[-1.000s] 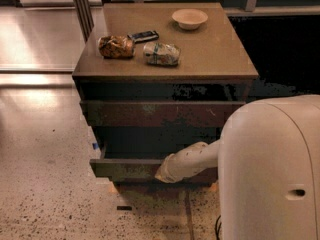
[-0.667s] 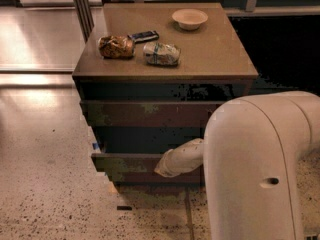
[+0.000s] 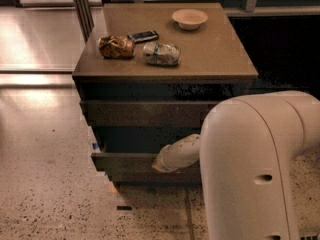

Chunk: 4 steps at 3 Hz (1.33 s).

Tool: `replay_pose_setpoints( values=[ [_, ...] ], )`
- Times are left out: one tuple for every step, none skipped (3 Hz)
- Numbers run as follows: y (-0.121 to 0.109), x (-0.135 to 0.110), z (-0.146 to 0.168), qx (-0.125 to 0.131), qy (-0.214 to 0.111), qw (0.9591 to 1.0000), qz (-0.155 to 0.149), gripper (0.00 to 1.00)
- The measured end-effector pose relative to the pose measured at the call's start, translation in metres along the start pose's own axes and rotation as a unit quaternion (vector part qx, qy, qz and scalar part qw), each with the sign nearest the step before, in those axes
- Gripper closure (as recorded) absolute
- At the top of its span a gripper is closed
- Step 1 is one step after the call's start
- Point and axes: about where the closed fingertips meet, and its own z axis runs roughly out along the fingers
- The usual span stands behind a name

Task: Close middle drawer

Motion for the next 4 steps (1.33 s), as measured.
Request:
replay_pose_setpoints(
  values=[
    [-0.036,-0.033,0.017,0.021,-0.009,0.9997,-0.005,1.00],
    [-0.038,-0.035,0.019,0.020,-0.007,0.9998,-0.004,1.00],
    [-0.056,-0.046,0.019,0.037,-0.013,0.9992,-0.001,1.00],
    [-0.064,-0.049,0.021,0.035,-0.016,0.9993,0.004,1.00]
  ],
)
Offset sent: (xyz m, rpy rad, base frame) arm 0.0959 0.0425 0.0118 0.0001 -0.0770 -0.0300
